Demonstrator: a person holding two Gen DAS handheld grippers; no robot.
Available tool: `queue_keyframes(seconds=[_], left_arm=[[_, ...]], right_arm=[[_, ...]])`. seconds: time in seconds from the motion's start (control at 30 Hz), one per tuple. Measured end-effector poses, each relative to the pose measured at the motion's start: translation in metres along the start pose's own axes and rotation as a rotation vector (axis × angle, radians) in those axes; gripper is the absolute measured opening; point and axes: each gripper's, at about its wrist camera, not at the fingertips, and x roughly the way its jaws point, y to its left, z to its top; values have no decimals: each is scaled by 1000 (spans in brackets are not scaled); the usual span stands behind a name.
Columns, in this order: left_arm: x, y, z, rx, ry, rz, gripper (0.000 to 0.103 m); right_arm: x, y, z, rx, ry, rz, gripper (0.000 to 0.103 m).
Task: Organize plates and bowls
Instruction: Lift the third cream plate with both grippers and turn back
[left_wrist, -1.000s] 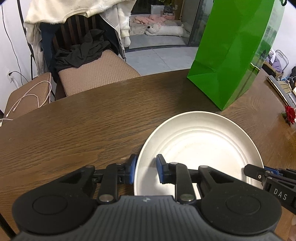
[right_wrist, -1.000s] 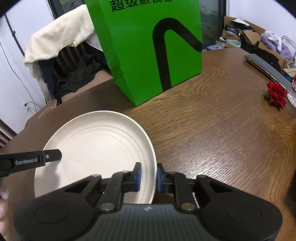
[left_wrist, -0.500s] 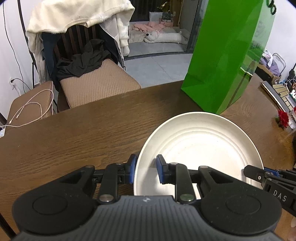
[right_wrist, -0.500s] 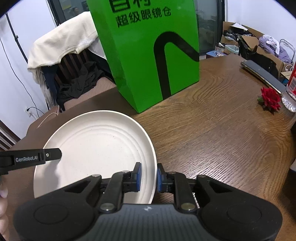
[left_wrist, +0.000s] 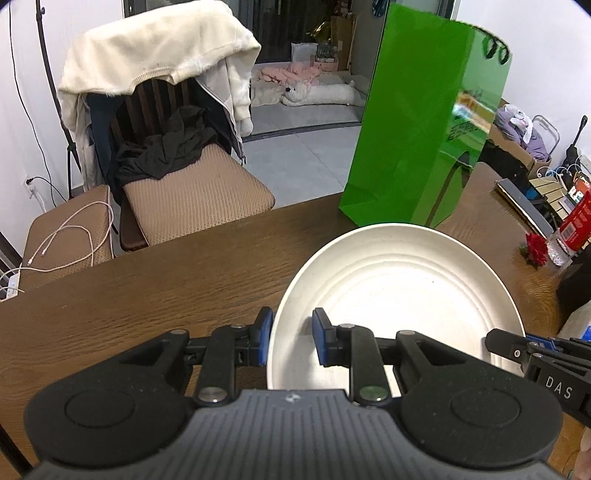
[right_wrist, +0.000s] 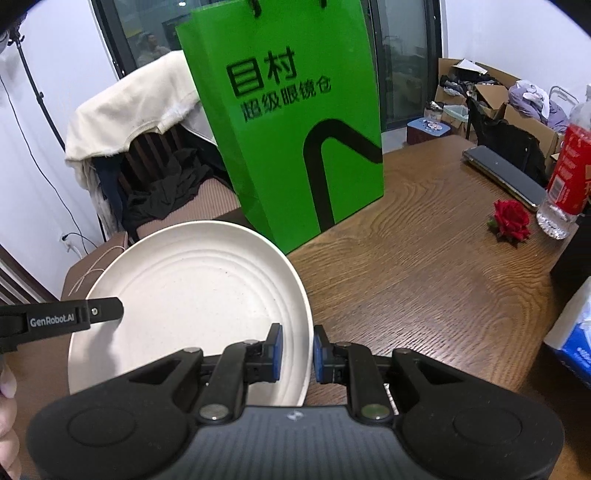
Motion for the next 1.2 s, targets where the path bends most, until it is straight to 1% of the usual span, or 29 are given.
queue_keyframes(seconds=[0.1,0.3,0.63,0.97,1.2], left_arm=[[-13,-5,0,19,-14,1,24],[-38,-11,0,23,-39,-9,24],[-76,-10,-4,21,-70,-14,24],[-114,-8,-16,9,-89,-6,24],[-142,-4,-27,-10,-103,-16,24]], right_arm=[[-12,0,0,4,-9,0,16],[-37,-1,0,20,-24,-1,16],[-73,3,-4,29,-48,8,16],[-107,13,-13,22,-66,8,16],[-132,19,-22,15,-78,13,16]])
